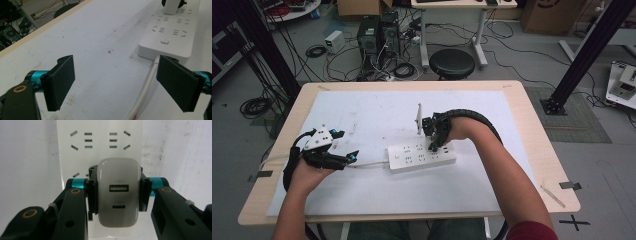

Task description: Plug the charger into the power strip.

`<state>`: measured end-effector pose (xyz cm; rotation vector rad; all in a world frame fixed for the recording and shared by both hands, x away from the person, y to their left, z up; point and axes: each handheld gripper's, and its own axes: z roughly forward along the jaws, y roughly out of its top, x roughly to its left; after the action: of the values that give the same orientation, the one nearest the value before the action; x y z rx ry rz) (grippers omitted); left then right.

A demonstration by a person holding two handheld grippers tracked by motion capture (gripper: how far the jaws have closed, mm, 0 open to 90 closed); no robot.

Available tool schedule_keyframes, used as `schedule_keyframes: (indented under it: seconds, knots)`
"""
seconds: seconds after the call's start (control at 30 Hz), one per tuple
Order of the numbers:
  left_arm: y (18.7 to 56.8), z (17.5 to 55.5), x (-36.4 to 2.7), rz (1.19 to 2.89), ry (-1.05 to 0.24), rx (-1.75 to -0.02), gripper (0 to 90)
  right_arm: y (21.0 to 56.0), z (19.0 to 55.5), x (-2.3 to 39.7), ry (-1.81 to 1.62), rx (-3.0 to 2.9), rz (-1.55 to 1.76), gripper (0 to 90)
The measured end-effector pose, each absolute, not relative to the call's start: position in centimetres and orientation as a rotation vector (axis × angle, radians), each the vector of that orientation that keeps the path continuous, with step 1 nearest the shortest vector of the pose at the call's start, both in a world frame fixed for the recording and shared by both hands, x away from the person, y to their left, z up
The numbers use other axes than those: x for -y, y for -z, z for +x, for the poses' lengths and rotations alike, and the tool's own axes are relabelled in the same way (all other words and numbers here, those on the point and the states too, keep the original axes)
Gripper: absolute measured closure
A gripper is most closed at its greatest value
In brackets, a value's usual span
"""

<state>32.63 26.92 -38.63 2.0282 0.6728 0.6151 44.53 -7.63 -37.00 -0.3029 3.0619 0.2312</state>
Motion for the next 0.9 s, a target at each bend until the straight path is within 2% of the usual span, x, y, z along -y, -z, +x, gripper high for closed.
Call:
schedule_keyframes:
  seconds: [0.37,0.4,0.43,0.57,0.73,0.9]
  knots:
    - [38.1,32.6,-27.0,2.034,-0.622,-0.663,15.4,37.1,44.7,7.8,-0.267,-3.074,-0.276,62.3]
    - [38.1,32.7,-27.0,2.033,-0.623,-0.661,15.4,37.0,44.7,7.9,-0.276,-3.076,-0.258,56.0]
    - [38.1,32.7,-27.0,2.037,-0.621,-0.659,15.3,36.7,44.7,8.0,-0.362,-3.056,-0.19,43.9]
    - [37.9,32.9,-26.6,2.028,-0.614,-0.648,15.4,35.6,44.3,9.1,-0.549,-3.03,-0.064,30.2]
    - [37.3,33.1,-26.4,2.008,-0.619,-0.619,15.4,34.1,42.5,12.1,-0.835,-2.919,0.142,19.9]
    - [36.7,33.4,-26.5,1.987,-0.612,-0.593,15.4,33.7,40.2,15.8,-1.077,-2.796,0.327,19.2]
